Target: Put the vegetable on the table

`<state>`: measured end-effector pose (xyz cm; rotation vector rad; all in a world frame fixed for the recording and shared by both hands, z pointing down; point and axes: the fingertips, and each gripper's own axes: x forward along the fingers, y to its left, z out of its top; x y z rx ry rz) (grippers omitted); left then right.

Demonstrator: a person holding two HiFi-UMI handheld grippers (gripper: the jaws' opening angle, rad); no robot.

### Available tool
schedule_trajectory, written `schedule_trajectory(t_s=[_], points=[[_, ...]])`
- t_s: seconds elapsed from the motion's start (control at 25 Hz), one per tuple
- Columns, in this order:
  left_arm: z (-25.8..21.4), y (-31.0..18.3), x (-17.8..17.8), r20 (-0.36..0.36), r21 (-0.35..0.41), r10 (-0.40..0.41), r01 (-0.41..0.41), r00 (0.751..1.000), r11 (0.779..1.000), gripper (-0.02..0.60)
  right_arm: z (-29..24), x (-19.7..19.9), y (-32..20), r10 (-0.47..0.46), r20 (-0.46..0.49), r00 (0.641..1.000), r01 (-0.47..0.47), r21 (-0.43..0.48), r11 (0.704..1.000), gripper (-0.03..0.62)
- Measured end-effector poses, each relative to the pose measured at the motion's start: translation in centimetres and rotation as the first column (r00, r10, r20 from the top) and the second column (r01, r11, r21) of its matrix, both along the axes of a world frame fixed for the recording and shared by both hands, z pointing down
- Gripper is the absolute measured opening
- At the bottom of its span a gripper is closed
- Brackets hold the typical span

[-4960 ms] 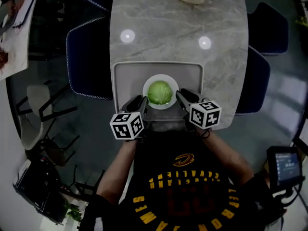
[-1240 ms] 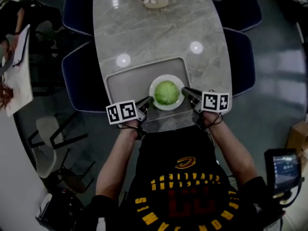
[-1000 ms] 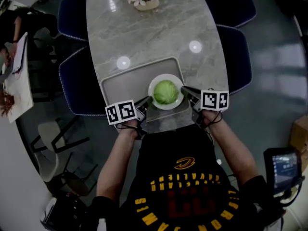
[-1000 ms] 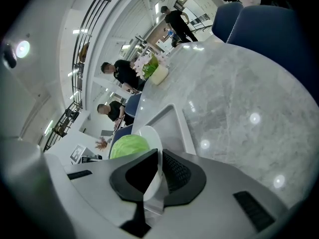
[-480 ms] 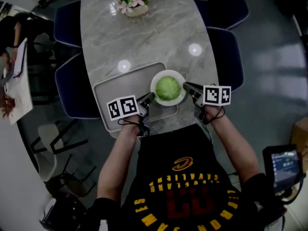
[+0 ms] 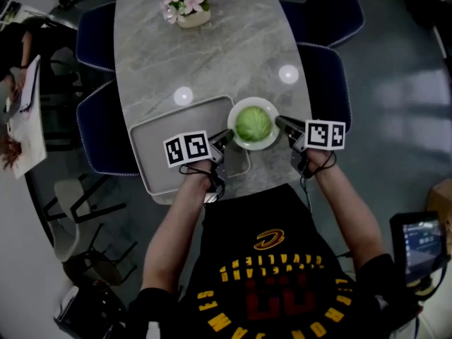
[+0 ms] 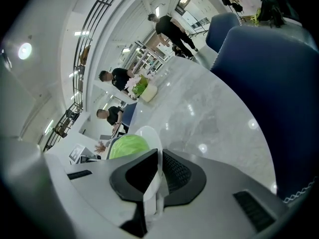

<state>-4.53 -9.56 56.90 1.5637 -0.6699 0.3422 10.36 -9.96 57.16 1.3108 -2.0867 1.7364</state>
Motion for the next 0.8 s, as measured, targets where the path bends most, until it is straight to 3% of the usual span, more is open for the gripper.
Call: schedule_trajectory(t_s=[0.8], points=[[2.3, -4.2, 7.9, 0.063, 0.0, -0.014, 0.014, 0.998, 1.0, 0.026, 2.4, 8.0, -4.3, 0.002, -0.037, 0.999, -0.003, -0.01, 1.0, 0.035]])
